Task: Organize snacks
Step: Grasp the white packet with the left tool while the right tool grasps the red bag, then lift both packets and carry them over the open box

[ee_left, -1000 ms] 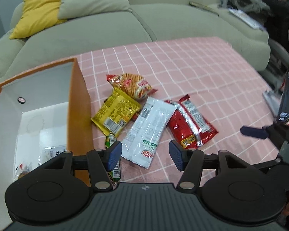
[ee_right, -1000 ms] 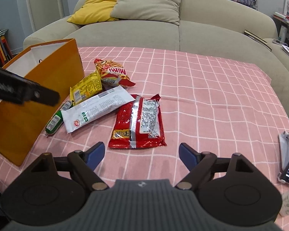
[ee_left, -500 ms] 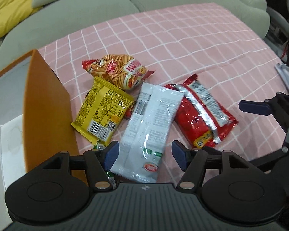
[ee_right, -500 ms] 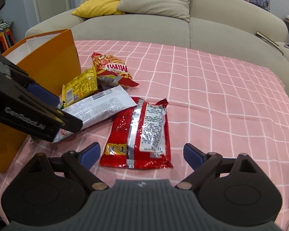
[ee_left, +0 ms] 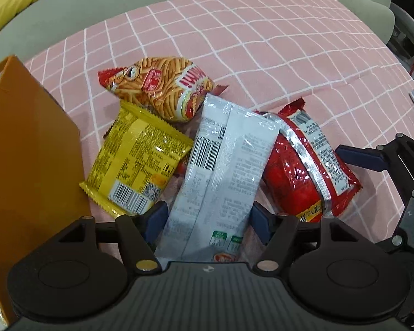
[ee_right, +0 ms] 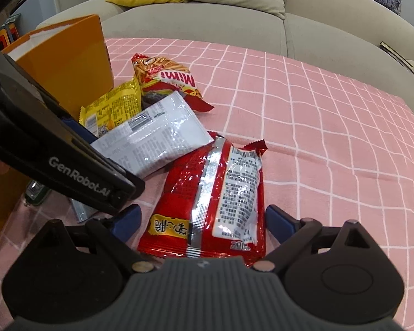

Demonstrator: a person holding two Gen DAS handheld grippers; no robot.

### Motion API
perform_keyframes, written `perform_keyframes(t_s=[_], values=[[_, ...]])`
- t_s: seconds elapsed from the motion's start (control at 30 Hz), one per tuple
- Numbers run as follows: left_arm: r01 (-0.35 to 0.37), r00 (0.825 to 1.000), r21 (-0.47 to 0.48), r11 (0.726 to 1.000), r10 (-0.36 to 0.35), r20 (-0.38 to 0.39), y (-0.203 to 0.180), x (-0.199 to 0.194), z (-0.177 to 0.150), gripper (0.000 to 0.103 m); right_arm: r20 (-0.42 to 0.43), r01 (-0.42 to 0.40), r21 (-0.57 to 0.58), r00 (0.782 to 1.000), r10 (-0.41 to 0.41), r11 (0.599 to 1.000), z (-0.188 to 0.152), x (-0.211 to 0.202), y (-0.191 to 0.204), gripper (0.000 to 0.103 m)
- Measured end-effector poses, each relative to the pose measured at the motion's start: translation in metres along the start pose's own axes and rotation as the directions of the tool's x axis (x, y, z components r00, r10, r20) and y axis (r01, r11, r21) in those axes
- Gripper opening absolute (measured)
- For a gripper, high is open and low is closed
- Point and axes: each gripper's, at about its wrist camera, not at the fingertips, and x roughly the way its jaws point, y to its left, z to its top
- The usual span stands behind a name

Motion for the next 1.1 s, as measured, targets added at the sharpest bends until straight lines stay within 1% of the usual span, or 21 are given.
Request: perform_keyframes(t_s=[0.07,0.1,0.2,0.3,0.5,0.7,0.87,0.93,1.1], values=[[-0.004,1.0,0.01,1.0,0.004,0.01,-0.002,0.0,0.0,0.075,0.002,0.012,-0.018,1.0,-0.012,1.0,-0.002,-0.001,0.002,0.09],[0.002,1.0,0.012,1.0,-0.002,0.015,-0.002,0.0,0.0,0.07,0.003,0.012,-0.016,1.0,-0.012,1.0,-0.002,-0.002,0.002,0.089],[0.009,1.0,0.008,1.0,-0.009,0.025,-0.005,-0.001,0.0,0.064,0.005,0.01,-0.018,1.0,-0.01,1.0,-0.004,-0.004,0.0,0.084],[0.011,0.999,0.008,1.0,-0.011,0.03,-0.009,0.0,-0.002,0.061,0.001,0.007,-0.028,1.0,-0.007,1.0,-0.006,-0.009,-0.001,0.08],[0.022,1.0,-0.016,1.0,-0.022,0.021,-0.013,-0.003,-0.01,0.059,-0.018,0.001,-0.029,1.0,-0.001,1.0,-0.014,-0.018,-0.004,0.075],[0.038,0.999,-0.053,0.998,-0.038,-0.003,-0.019,-0.007,-0.019,0.058,-0.05,0.0,-0.025,0.999,-0.001,1.0,-0.021,-0.03,-0.001,0.074],[0.05,0.999,-0.1,0.994,-0.049,0.015,-0.02,-0.016,-0.033,0.057,-0.065,0.009,0.001,0.998,-0.008,1.0,-0.028,-0.041,0.001,0.073],[0.053,0.998,-0.117,0.992,-0.051,0.025,-0.018,-0.02,-0.038,0.057,-0.073,0.012,0.014,0.997,-0.011,1.0,-0.031,-0.046,0.001,0.071],[0.052,0.998,-0.154,0.987,-0.047,0.037,-0.016,-0.031,-0.049,0.057,-0.086,0.006,0.061,0.996,0.0,0.998,-0.036,-0.056,0.004,0.071]])
